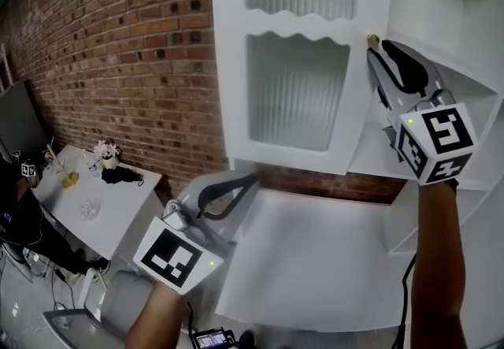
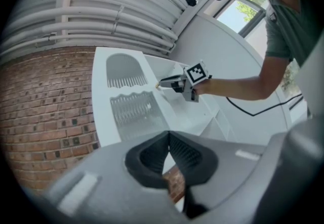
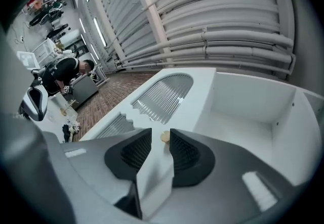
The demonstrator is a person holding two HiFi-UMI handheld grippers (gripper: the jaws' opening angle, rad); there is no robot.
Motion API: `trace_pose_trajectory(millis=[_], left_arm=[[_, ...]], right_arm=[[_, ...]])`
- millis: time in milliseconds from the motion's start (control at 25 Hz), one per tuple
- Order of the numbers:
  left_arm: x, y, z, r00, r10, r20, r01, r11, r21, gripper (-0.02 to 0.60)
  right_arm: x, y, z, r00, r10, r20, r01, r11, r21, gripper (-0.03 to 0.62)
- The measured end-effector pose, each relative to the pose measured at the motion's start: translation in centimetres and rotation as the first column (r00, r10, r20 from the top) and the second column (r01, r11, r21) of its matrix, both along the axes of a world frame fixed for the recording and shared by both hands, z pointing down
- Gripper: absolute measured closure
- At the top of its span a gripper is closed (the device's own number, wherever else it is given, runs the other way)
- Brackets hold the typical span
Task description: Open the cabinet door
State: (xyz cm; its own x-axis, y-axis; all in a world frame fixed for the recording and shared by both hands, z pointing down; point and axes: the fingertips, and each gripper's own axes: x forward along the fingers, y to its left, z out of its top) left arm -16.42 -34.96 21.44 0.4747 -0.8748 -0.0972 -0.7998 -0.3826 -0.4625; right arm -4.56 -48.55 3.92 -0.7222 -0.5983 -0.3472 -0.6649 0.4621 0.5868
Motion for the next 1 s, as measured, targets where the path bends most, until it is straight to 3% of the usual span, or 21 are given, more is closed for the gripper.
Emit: trace_pose_trajectory(millis=[560, 1000], left_arm=[[-2.9, -2.4, 1.8, 1.000, -0.021, -0.021, 0.021, 1.000, -0.014, 0.578], [-3.1, -2.8, 2.5, 0.999, -0.021, -0.030, 0.021, 1.000, -0.022, 0.578]], right_arm=[[-2.5, -4.0, -1.2, 0.996, 0.074, -0.045, -0.070, 0.994, 0.085, 0.482], [-2.7, -2.7, -1.4, 0.994, 0.101, -0.039, -0.094, 0.985, 0.146, 0.503]])
